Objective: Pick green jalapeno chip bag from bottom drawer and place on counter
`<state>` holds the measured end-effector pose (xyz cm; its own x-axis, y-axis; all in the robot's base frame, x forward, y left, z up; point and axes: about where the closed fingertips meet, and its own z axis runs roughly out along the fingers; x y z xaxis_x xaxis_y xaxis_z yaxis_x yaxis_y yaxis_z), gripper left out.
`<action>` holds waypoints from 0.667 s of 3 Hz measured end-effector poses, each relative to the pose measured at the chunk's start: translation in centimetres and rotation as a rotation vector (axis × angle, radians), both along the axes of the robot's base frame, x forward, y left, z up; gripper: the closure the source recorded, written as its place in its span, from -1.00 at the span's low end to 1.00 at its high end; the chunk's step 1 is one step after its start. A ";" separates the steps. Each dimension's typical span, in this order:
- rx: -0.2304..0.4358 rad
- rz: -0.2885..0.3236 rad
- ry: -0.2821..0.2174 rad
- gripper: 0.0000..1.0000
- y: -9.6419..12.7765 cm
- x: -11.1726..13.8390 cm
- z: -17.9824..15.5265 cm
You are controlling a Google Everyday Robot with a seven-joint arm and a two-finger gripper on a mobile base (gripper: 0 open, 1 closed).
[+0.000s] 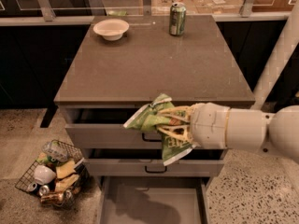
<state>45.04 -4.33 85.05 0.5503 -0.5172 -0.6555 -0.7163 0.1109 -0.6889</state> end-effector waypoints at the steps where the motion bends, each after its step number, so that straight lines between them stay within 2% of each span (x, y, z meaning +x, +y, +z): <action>1: 0.018 -0.018 -0.053 1.00 -2.5 2.2 4.4; 2: 0.019 -0.041 -0.090 1.00 -4.9 5.6 8.8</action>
Offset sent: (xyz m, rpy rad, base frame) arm 0.1125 -0.0835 0.1533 0.0313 -0.1480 -0.0789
